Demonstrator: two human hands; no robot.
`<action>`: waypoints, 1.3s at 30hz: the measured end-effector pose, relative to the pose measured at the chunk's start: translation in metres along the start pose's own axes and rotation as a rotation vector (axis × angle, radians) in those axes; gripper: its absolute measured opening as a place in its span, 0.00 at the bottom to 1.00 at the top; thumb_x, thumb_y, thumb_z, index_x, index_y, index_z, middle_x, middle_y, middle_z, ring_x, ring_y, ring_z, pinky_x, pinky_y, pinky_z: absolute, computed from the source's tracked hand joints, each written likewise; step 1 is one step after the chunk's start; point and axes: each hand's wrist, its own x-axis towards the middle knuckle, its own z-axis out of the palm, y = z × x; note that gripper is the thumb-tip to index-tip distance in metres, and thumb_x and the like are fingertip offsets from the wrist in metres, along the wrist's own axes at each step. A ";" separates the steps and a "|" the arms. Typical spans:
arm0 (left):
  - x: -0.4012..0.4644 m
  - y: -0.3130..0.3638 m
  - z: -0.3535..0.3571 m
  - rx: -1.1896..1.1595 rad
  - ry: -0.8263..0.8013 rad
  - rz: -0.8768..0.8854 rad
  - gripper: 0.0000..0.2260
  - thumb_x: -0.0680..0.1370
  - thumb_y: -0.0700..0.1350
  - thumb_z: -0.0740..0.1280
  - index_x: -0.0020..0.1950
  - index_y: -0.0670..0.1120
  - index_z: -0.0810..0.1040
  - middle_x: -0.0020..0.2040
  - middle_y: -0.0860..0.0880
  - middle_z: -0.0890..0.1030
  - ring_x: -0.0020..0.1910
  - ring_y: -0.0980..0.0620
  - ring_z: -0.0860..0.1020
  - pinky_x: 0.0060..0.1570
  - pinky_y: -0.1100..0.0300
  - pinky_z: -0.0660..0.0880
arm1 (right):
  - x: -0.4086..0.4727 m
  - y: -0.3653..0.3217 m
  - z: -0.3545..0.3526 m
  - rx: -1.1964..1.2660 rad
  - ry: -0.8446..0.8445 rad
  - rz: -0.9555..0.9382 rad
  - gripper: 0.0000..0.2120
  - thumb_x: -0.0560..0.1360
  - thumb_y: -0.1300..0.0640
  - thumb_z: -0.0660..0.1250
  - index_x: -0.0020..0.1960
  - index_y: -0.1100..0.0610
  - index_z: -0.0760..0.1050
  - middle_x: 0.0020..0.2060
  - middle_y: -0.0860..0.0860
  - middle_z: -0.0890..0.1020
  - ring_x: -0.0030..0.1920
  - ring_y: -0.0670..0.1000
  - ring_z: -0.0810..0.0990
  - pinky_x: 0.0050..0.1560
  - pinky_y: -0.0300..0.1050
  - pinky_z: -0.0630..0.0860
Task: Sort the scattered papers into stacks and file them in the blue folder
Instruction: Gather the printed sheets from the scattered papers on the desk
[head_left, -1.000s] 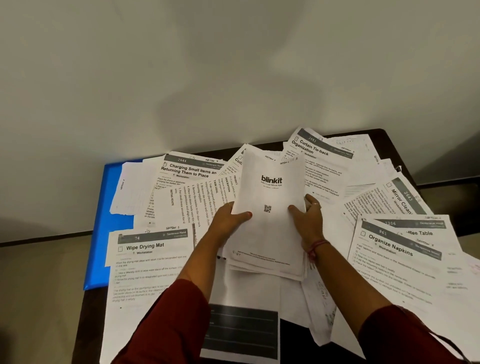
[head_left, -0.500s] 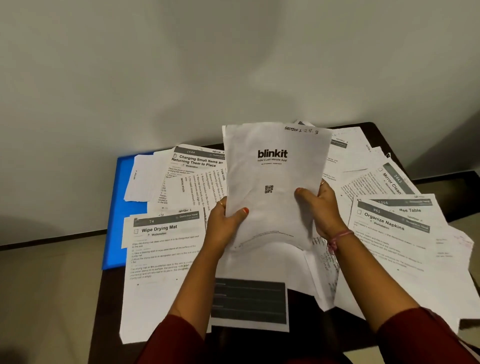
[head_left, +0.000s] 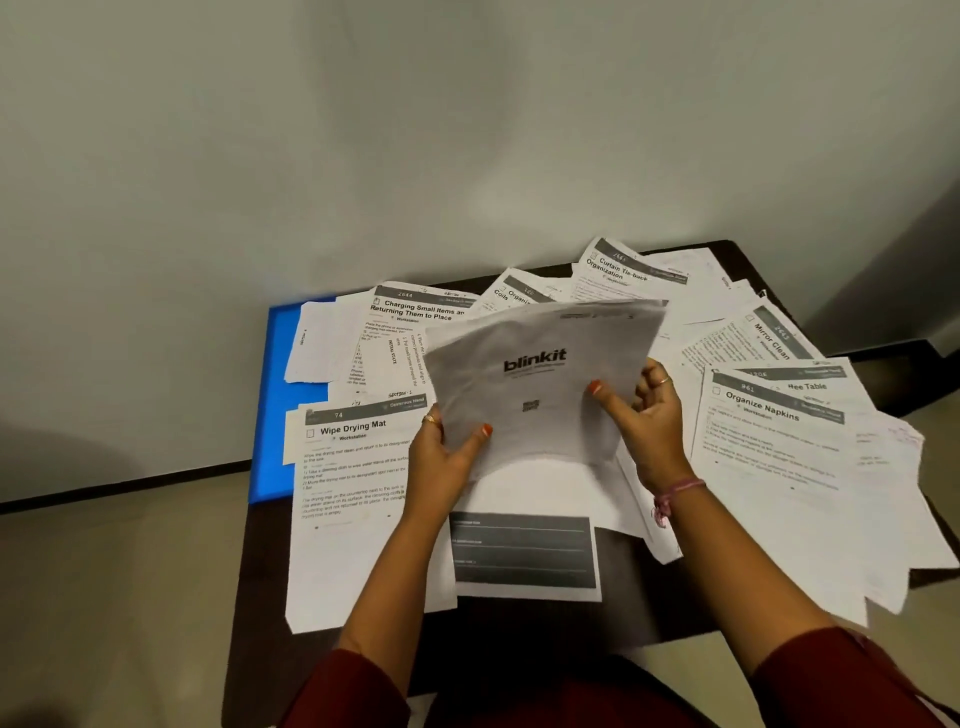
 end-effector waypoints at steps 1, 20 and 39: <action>-0.003 -0.001 -0.002 -0.007 0.012 -0.003 0.18 0.75 0.43 0.72 0.62 0.52 0.71 0.62 0.48 0.78 0.63 0.50 0.75 0.65 0.53 0.72 | -0.004 0.003 -0.001 0.000 0.002 0.007 0.18 0.72 0.65 0.70 0.56 0.50 0.71 0.54 0.50 0.80 0.53 0.45 0.81 0.51 0.35 0.77; -0.009 -0.031 -0.004 -0.084 -0.067 -0.067 0.12 0.80 0.45 0.63 0.64 0.48 0.71 0.58 0.53 0.78 0.60 0.53 0.75 0.61 0.62 0.71 | -0.022 0.016 0.022 0.076 0.068 0.113 0.13 0.78 0.60 0.63 0.62 0.53 0.70 0.53 0.45 0.78 0.54 0.44 0.76 0.61 0.42 0.72; 0.008 0.005 -0.013 -0.232 0.054 0.088 0.09 0.79 0.44 0.65 0.56 0.42 0.74 0.54 0.43 0.79 0.54 0.59 0.77 0.61 0.60 0.72 | -0.002 0.003 0.009 0.089 0.084 -0.043 0.07 0.71 0.56 0.60 0.49 0.52 0.72 0.45 0.47 0.76 0.45 0.39 0.76 0.50 0.32 0.73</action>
